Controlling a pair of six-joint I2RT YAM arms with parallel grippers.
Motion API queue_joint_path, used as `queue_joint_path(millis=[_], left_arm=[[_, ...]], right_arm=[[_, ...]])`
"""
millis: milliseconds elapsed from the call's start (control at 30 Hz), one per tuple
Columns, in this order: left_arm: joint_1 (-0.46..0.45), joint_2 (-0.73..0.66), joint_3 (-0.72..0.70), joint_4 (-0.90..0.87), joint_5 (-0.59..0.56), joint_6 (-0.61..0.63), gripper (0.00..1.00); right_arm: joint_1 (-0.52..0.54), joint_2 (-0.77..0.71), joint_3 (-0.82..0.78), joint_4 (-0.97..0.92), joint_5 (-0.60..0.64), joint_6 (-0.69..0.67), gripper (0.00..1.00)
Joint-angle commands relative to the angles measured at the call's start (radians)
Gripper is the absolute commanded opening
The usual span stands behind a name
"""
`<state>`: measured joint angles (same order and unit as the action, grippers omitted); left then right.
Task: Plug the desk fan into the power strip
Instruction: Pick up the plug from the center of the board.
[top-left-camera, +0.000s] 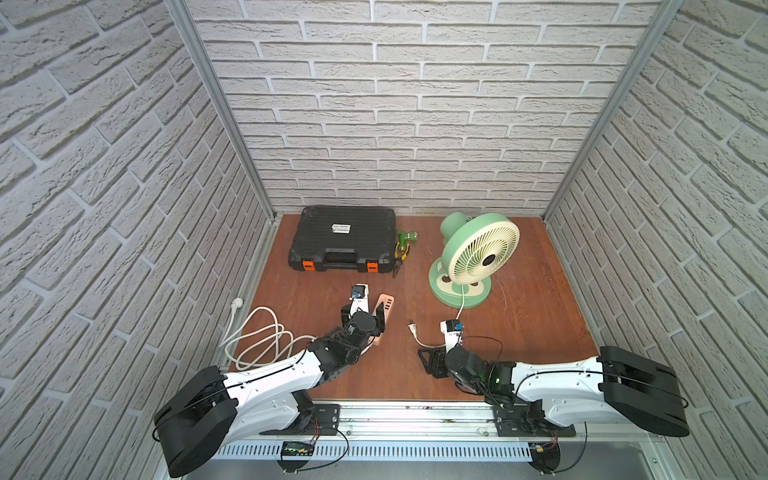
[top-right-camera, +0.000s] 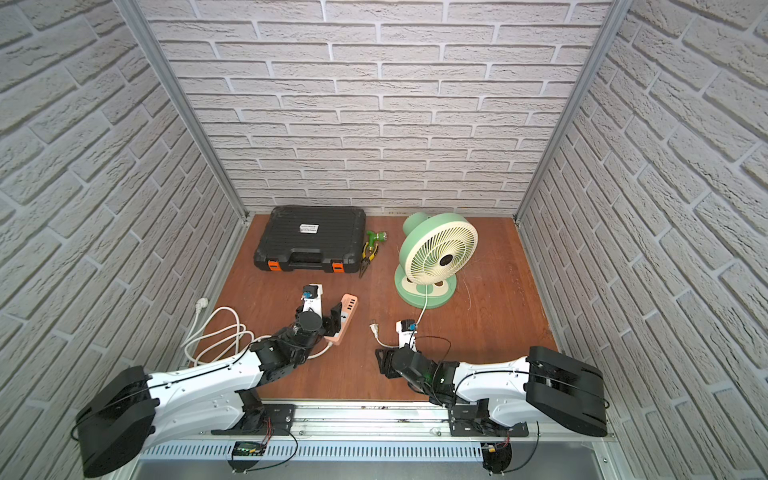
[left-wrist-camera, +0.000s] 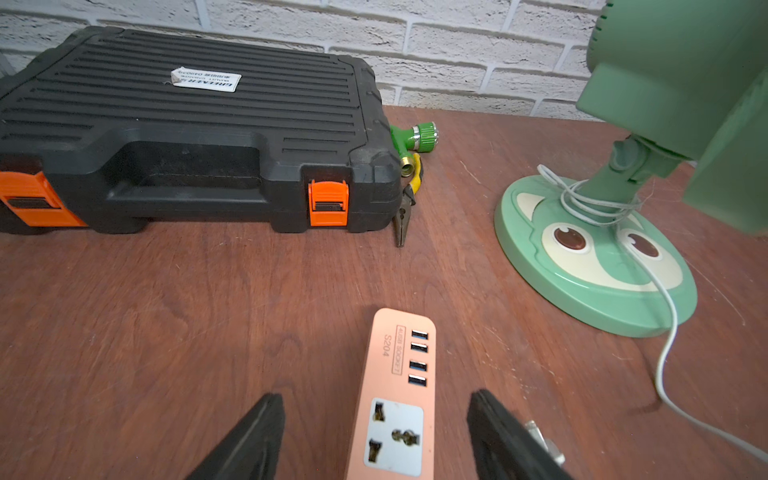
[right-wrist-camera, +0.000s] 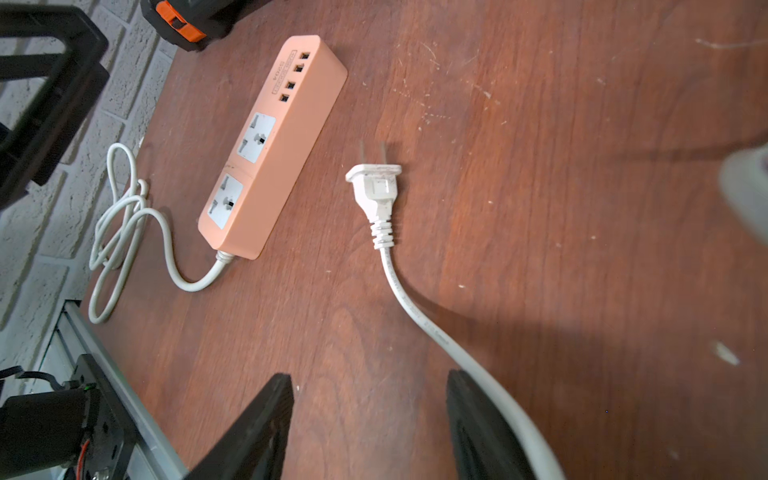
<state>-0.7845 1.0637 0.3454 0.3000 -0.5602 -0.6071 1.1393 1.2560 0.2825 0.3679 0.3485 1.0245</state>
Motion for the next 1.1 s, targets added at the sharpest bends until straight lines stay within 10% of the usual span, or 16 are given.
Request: queue_joint_path(millis=[0, 800, 1067], left_arm=[[-0.003, -0.027, -0.018, 0.037, 0.005, 0.028, 0.74], [-0.004, 0.008, -0.014, 0.084, 0.049, 0.042, 0.74], [-0.006, 0.016, -0.054, 0.156, 0.081, 0.045, 0.75]], right_arm=[[-0.004, 0.004, 0.012, 0.025, -0.041, -0.017, 0.64], [-0.062, 0.044, 0.003, 0.170, -0.059, -0.038, 0.64], [-0.069, 0.008, -0.006, 0.160, -0.039, -0.027, 0.29]])
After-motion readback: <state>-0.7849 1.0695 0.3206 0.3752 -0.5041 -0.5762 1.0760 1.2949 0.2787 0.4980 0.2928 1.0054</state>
